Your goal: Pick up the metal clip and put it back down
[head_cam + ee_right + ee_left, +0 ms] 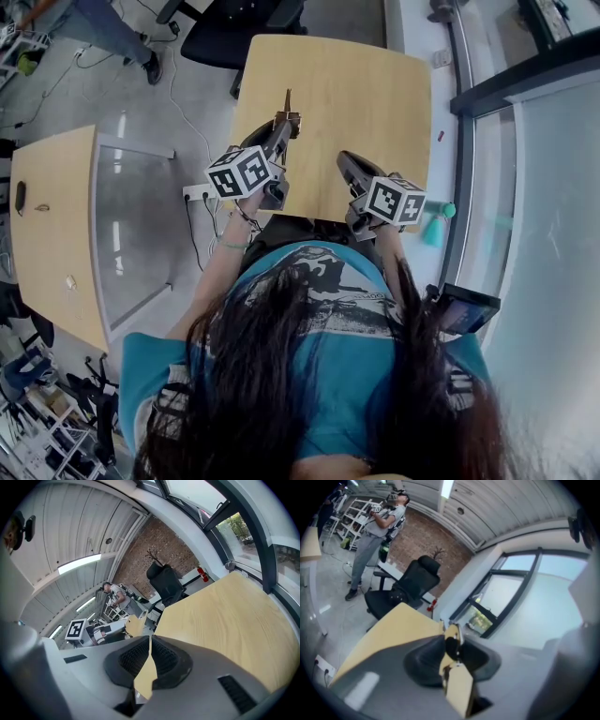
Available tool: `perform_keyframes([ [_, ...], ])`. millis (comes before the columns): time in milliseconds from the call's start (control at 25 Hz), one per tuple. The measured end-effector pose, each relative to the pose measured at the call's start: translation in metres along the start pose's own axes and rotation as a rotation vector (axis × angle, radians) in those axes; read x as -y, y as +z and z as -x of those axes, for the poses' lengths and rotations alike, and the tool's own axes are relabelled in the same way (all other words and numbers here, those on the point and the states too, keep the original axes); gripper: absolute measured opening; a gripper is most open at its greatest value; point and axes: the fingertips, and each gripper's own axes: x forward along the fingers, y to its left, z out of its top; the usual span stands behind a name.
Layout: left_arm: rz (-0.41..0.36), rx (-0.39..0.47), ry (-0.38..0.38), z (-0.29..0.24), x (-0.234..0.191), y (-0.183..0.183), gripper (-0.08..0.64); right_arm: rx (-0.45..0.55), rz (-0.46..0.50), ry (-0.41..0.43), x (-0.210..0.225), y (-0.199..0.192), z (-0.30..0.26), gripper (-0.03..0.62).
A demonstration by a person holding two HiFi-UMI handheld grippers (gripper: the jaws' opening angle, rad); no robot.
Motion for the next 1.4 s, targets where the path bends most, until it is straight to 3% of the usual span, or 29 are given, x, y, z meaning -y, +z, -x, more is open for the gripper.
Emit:
perform_keyframes([
  [160, -0.034, -0.014, -0.006, 0.000, 0.000, 0.000, 0.091, 0.007, 0.006, -0.008, -0.002, 0.003, -0.002, 0.023],
  [720, -0.046, -0.035, -0.016, -0.013, -0.005, 0.006, 0.091, 0.021, -0.007, -0.057, 0.006, 0.012, 0.000, 0.023],
  [1040, -0.077, -0.068, -0.065, -0.011, -0.006, 0.009, 0.089, 0.100, -0.052, -0.113, -0.002, -0.001, 0.009, 0.024],
  [1200, -0.151, -0.140, -0.055, -0.019, -0.028, -0.003, 0.089, 0.128, -0.090, -0.164, -0.015, -0.029, 0.019, 0.023],
  [1400, -0.334, -0.241, 0.005, -0.050, -0.059, -0.029, 0.089, 0.134, -0.144, -0.238, -0.007, -0.062, 0.036, 0.023],
])
